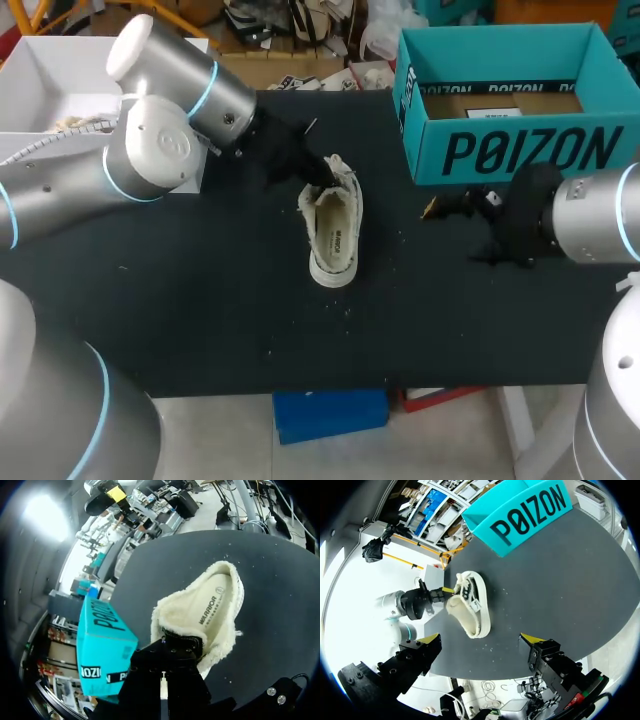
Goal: Take the shoe out of the shoebox, open the shoe tongue, remove and reinsert the insole, then place the shoe into the shoebox
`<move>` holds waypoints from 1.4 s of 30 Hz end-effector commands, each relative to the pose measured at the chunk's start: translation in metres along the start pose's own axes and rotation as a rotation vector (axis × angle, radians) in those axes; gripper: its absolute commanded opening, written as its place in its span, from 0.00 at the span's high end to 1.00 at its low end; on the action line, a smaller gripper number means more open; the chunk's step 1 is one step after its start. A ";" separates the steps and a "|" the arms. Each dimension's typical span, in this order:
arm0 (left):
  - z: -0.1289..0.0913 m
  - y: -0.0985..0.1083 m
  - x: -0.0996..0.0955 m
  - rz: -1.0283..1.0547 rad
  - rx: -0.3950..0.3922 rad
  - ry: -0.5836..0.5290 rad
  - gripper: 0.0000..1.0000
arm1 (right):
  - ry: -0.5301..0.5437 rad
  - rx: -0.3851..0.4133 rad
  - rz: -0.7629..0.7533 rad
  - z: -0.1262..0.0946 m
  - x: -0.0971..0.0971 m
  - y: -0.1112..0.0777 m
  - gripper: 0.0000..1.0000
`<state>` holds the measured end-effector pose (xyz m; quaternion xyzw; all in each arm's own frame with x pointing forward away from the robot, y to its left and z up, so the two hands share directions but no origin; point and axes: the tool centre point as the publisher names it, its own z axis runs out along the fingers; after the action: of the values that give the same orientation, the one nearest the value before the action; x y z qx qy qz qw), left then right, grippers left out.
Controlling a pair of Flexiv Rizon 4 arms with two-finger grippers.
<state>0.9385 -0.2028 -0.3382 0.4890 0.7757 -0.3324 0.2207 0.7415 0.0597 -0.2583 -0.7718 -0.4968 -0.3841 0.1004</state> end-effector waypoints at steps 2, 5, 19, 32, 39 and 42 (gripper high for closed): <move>-0.011 -0.021 0.017 0.030 0.022 0.001 1.00 | 0.001 0.002 0.000 0.000 0.000 0.000 0.00; -0.017 -0.030 0.025 0.037 0.030 0.006 1.00 | 0.001 0.002 0.000 0.000 0.000 0.000 0.00; -0.072 -0.029 0.033 0.131 -0.067 0.162 0.85 | 0.001 0.002 0.000 0.000 0.000 0.000 0.00; -0.055 -0.006 0.046 0.211 -0.105 0.401 0.53 | 0.001 0.002 0.000 0.000 0.000 0.000 0.00; -0.035 -0.007 0.052 0.306 -0.120 0.506 0.52 | 0.001 0.002 0.000 0.000 0.000 0.000 0.00; -0.029 -0.006 0.054 0.324 -0.124 0.523 0.51 | 0.001 0.002 0.000 0.000 0.000 0.000 0.00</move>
<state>0.9061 -0.1422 -0.3482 0.6575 0.7349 -0.1233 0.1115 0.7415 0.0597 -0.2583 -0.7718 -0.4968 -0.3841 0.1004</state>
